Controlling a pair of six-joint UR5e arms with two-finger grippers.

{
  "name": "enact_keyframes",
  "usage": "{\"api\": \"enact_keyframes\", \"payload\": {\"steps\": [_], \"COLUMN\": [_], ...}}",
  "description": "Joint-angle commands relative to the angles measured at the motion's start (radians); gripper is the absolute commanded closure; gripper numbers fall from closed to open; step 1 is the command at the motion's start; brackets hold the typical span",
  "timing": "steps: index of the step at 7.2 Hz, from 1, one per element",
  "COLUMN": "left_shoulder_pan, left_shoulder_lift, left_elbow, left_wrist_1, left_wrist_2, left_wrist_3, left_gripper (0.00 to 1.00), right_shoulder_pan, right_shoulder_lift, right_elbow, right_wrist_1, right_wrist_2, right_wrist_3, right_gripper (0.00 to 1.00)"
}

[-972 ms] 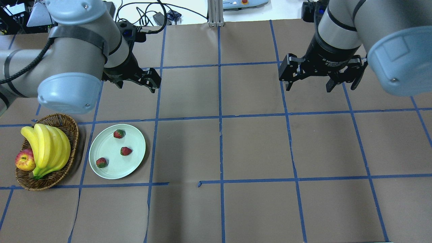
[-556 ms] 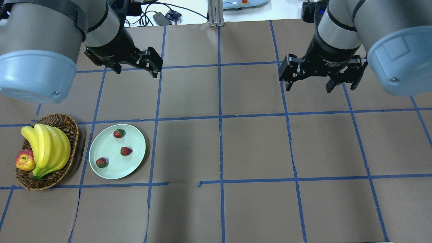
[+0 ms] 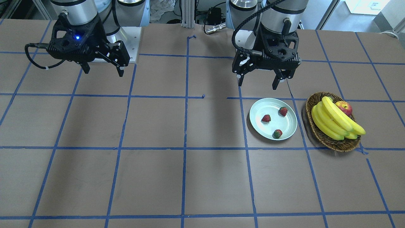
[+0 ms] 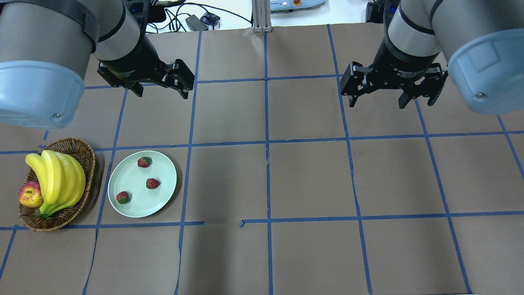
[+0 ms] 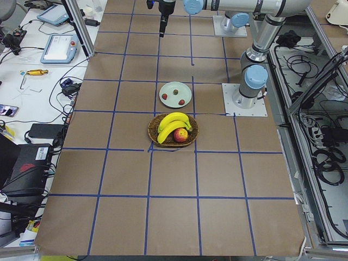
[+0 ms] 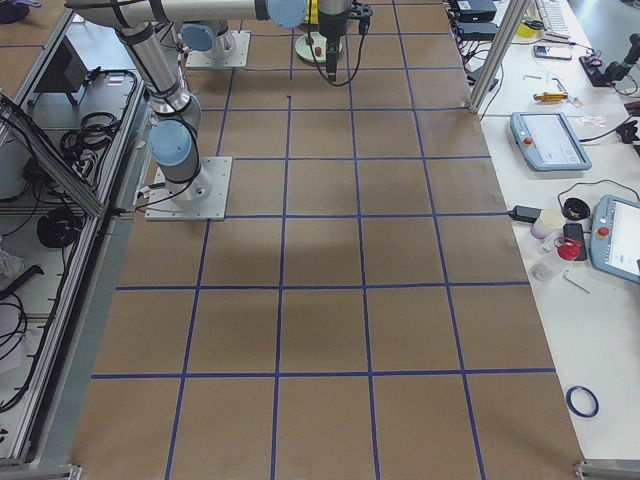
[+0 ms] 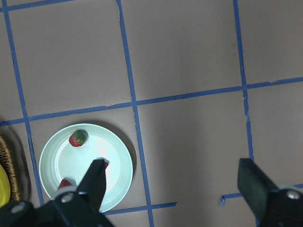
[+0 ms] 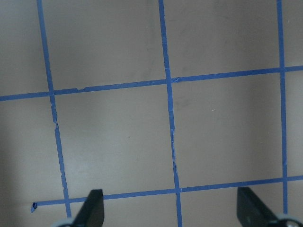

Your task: Collect all strawberries into plate

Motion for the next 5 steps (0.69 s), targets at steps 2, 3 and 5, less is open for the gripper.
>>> {"api": "enact_keyframes", "payload": {"steps": [2, 3, 5], "left_shoulder_pan": [0.003, 0.003, 0.003], "left_shoulder_lift": [-0.002, 0.000, 0.001], "left_elbow": [0.005, 0.002, -0.001], "left_wrist_1": [-0.020, -0.020, -0.020], "left_wrist_2": [0.016, 0.016, 0.016], "left_wrist_3": [-0.029, -0.029, -0.028], "left_gripper": [0.00, 0.00, 0.00], "right_shoulder_pan": [0.000, 0.000, 0.000], "right_shoulder_lift": [0.000, 0.000, 0.000], "right_elbow": [-0.018, -0.019, -0.019], "right_wrist_1": [0.000, -0.001, -0.006], "right_wrist_2": [-0.002, -0.002, -0.002], "right_wrist_3": [0.004, 0.004, 0.004], "right_gripper": [0.00, 0.00, 0.00]}}
